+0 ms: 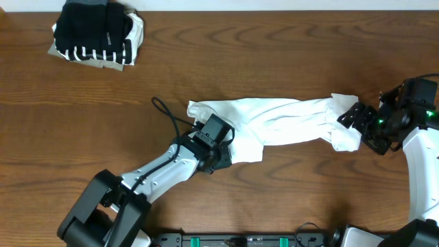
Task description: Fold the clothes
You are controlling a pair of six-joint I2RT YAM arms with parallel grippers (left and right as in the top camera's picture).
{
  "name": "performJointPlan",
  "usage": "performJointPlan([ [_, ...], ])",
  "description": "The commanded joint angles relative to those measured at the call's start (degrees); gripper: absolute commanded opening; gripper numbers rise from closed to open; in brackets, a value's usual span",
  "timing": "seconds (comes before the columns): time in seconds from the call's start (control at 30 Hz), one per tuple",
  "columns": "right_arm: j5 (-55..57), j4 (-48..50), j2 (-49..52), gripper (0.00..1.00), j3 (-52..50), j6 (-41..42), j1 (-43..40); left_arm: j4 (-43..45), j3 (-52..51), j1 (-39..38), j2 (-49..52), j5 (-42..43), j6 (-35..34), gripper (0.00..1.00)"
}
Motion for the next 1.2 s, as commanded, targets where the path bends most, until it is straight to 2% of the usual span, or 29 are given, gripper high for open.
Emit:
performJointPlan([
  [0.0,-0.1,0.7,-0.9,0.87,0.5,-0.8,-0.3,-0.7,-1.1,0.1,1.3,0.5,0.1,0.19],
  [0.03,0.5,1.0,-0.9,0.88,0.5,-0.8,-0.3,-0.7,-1.1,0.1,1.2,0.5,0.1,0.10],
  [0.1,2.0,1.3,-0.9,0.90,0.5,-0.8,-0.3,-0.7,-1.1,0.1,0.9,0.6,0.1,0.06],
  [0.3,2.7,1.5,-0.9,0.93,0.5,-0.8,-0.3,-2.8,-0.3,0.1,-5.5,1.0,0.1,0.06],
  [0.57,2.4,1.0,-0.9,0.93,0.5,-0.8,-0.3,-4.3,0.5,0.1,-24.5,3.3,0.3,0.06],
  [0.8,-3.3,-1.4,-0.9,0.93,0.5,-0.8,-0.3,-4.2,0.5,0.2,-38.5,-0.2,0.2,0.06],
  [0.97,-7.5,-2.6,-0.9,0.93,0.5,-0.8,0.6,-4.5,0.5,0.2,-42.6,-1.6,0.3,0.07],
  [1.17,-7.5,-2.5,-0.9,0.93,0.5,-0.8,3.1,-8.8,0.5,0.2,-41.3,-1.6,0.3,0.12],
])
